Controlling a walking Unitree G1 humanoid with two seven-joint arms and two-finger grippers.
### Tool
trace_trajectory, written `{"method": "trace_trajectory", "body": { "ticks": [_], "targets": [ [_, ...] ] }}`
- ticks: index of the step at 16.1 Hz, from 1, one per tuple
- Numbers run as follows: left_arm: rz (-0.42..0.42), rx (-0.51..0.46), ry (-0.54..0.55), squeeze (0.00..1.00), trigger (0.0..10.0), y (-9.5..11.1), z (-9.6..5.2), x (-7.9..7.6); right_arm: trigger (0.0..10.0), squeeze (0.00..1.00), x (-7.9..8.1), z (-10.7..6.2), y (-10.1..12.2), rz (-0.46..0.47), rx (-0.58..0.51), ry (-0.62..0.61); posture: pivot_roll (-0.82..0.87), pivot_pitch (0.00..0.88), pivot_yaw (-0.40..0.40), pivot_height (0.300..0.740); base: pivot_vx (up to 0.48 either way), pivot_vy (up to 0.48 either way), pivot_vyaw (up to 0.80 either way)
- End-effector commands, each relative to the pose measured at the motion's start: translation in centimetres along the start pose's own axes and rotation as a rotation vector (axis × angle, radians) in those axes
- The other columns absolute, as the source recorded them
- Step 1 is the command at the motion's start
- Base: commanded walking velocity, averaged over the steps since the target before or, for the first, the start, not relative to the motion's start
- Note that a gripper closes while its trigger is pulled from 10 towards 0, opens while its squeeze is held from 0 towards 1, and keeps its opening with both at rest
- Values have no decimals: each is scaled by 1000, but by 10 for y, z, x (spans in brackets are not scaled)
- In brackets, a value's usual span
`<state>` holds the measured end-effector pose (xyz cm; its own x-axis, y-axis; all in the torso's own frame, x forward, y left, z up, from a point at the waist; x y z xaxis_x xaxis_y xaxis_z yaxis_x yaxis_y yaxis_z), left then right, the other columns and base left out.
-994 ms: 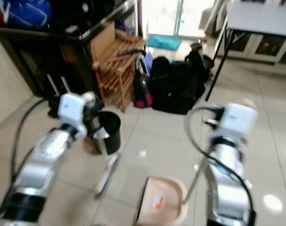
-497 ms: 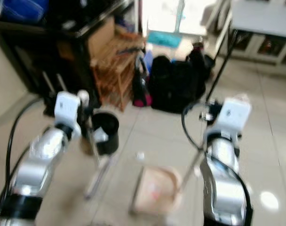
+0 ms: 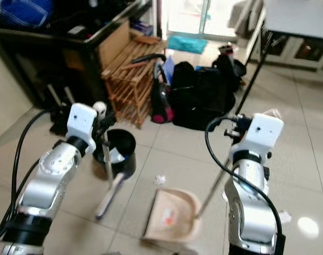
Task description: Sweep floor
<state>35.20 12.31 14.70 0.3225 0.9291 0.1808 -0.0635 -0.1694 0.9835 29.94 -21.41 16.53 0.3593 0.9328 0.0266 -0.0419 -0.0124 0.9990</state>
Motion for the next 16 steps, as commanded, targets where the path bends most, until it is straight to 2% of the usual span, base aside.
{"method": "trace_trajectory", "body": {
  "ticks": [1,4,10,15,16],
  "targets": [
    [7,-38,-10,0,10000,9,3,-3,10000,0,-7,1,6,-10,-28,-34,-20,92,46,740,319,0,0],
    [-4,-37,-8,0,10000,8,4,-2,10000,0,-5,1,2,-16,-9,-38,-20,93,46,740,317,0,-452],
    [-9,-37,-22,0,10000,7,6,-6,10000,0,-3,3,1,-29,-16,-25,-16,85,52,740,318,0,0],
    [-10,-42,-26,0,10000,8,8,-6,10000,0,-3,3,0,-23,-15,-27,-16,86,57,740,319,0,-675],
    [-11,-40,-29,0,10000,7,8,-7,10000,0,-4,2,0,-27,-16,-29,-19,85,59,740,319,0,0]
  ]
}}
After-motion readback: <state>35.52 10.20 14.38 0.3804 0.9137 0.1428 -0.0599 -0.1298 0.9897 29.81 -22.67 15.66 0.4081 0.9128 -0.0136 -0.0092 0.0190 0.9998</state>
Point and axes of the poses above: a point about 5 cm out from each wrist's last joint towards the gripper, its own z axis pointing out of the wrist towards the gripper, its own y axis along the axis of the wrist's last joint, x = y × z, the point moved 4 cm from there along z, pointing out of the wrist towards the gripper, and after that the axes turned 2 degrees about -z, right-handed, at the moved point
